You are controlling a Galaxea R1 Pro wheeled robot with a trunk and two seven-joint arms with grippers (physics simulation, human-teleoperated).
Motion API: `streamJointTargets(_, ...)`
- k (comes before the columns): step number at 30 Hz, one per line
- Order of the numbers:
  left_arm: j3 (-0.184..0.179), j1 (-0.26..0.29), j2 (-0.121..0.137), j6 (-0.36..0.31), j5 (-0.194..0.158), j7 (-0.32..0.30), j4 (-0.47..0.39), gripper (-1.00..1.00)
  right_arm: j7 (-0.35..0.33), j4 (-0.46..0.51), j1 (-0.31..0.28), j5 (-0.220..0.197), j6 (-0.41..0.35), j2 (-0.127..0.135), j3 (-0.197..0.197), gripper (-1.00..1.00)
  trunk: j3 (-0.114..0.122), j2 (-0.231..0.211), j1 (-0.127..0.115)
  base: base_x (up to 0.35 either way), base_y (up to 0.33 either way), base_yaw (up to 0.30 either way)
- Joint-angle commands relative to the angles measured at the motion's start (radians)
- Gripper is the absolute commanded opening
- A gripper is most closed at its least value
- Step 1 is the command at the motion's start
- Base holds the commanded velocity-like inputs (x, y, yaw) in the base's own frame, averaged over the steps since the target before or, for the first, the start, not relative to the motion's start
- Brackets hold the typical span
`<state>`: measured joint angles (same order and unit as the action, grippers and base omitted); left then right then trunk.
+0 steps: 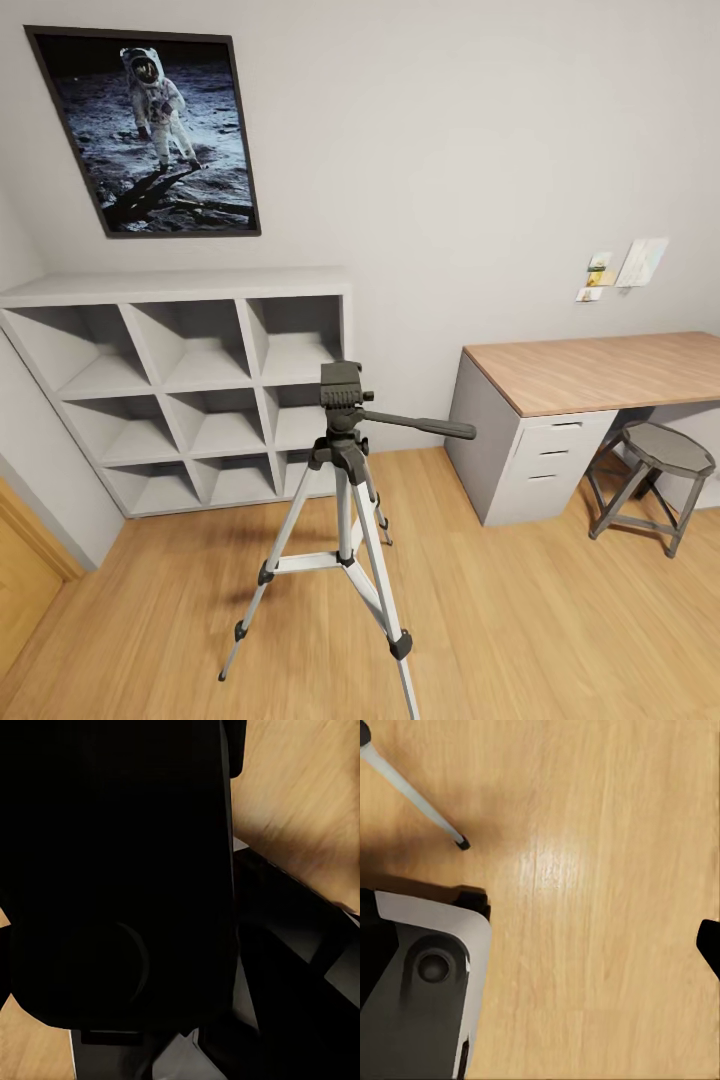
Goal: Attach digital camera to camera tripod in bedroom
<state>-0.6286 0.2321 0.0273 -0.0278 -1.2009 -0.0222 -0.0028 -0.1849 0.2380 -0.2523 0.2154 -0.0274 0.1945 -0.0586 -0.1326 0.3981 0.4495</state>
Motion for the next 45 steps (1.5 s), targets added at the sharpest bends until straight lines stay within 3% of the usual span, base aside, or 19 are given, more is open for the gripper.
streamJointTargets(1,-0.008,0.001,0.000,-0.003,-0.009,-0.002,0.000,-1.00,-0.006,0.028,0.000,0.011,-0.016,-0.001,-0.005,1.00,-0.002,0.002,0.001,0.000,0.000,0.000)
streamJointTargets(9,-0.008,0.001,0.000,-0.003,-0.009,-0.002,0.000,-1.00,-0.009,0.270,-0.001,0.013,-0.207,-0.010,-0.002,1.00,-0.002,0.002,0.001,0.000,0.000,0.000)
streamJointTargets(14,-0.008,0.001,0.000,-0.003,-0.009,-0.002,0.000,-1.00,-0.028,0.509,-0.001,0.007,-0.373,-0.015,-0.001,1.00,-0.002,0.002,0.001,0.000,0.000,0.000)
streamJointTargets(19,-0.007,0.001,0.000,-0.003,-0.009,-0.002,0.000,-1.00,-0.065,0.666,0.000,0.006,-0.495,-0.017,0.001,1.00,-0.002,0.002,0.001,0.000,0.000,0.000)
streamJointTargets(27,-0.008,0.001,0.000,-0.003,-0.009,-0.002,0.000,-1.00,-0.139,0.750,-0.001,0.009,-0.554,-0.017,0.001,1.00,-0.002,0.002,0.001,0.000,0.000,0.000)
streamJointTargets(36,-0.007,0.000,0.001,-0.003,-0.009,-0.002,0.000,-1.00,-0.157,0.820,0.000,0.006,-0.575,-0.018,0.000,1.00,-0.002,0.002,0.001,0.000,0.000,0.000)
streamJointTargets(45,-0.007,0.000,0.002,-0.003,-0.010,-0.002,0.000,-1.00,-0.159,0.952,0.000,0.001,-0.678,-0.020,0.001,1.00,-0.002,0.002,0.001,0.000,0.000,0.000)
